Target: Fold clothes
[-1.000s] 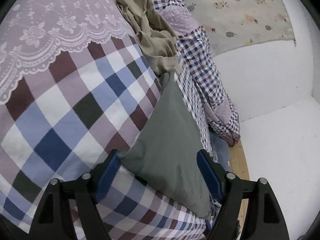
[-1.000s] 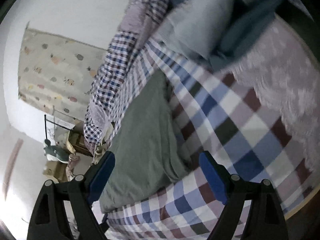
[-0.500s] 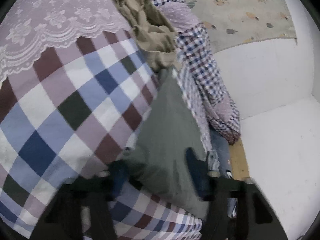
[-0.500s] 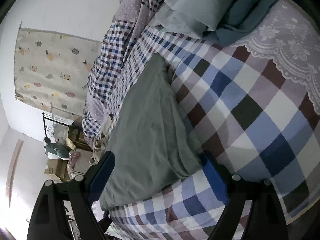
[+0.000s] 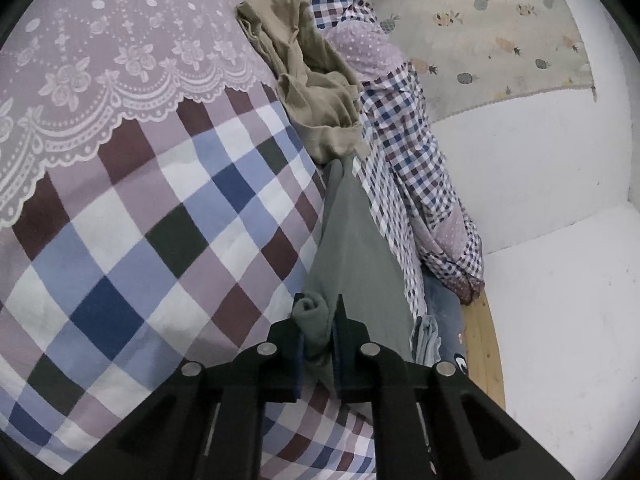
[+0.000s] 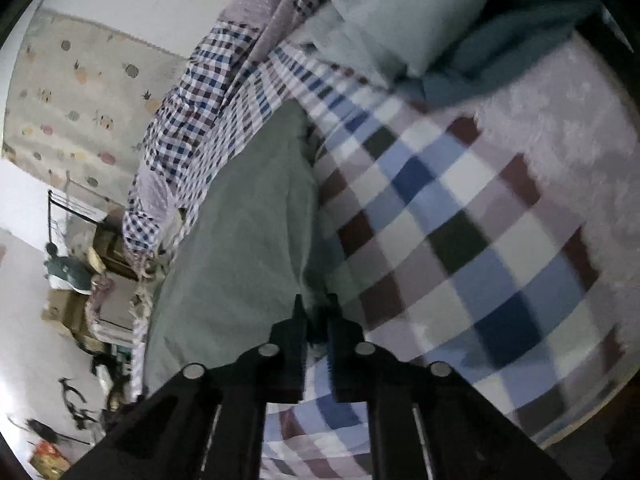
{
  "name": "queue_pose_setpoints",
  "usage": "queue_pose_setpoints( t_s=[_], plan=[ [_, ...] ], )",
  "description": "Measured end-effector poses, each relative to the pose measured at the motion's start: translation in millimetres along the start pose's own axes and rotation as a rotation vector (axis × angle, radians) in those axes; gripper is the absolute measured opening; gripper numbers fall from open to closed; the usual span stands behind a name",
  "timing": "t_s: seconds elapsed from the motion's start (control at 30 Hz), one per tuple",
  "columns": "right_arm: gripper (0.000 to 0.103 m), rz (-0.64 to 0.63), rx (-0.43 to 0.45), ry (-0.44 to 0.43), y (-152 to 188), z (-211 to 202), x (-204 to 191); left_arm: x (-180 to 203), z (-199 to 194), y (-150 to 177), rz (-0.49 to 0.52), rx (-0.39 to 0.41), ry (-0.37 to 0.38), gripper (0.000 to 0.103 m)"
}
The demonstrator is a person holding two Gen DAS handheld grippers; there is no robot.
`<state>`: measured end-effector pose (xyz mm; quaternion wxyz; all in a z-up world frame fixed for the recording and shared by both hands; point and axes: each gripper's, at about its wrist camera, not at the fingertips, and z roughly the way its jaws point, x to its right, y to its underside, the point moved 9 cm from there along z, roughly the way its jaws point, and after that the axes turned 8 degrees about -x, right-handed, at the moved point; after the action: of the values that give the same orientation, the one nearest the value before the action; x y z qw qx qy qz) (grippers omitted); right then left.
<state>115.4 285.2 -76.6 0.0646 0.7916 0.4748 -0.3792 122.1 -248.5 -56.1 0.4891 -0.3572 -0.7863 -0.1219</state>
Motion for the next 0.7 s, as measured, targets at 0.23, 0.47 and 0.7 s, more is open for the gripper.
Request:
queue_pose_setpoints(
  t_s=[0.23, 0.47, 0.7],
  plan=[
    [0.006, 0.052, 0.072, 0.137, -14.1, -26.9, 36.1, -1.4, 3.1, -0.2, -0.016, -0.013, -0.005, 0.009],
    [0.026, -0.361, 0.161, 0.274, -4.7, -30.4, -32.5, -0.2, 4.4, 0.8, -0.031, -0.017, -0.005, 0.010],
    [0.043, -0.398, 0.094, 0.171, 12.8, -19.1, -48.9, -11.4, 5.3, 4.6, -0.095, -0.044, 0.009, 0.018]
  ],
)
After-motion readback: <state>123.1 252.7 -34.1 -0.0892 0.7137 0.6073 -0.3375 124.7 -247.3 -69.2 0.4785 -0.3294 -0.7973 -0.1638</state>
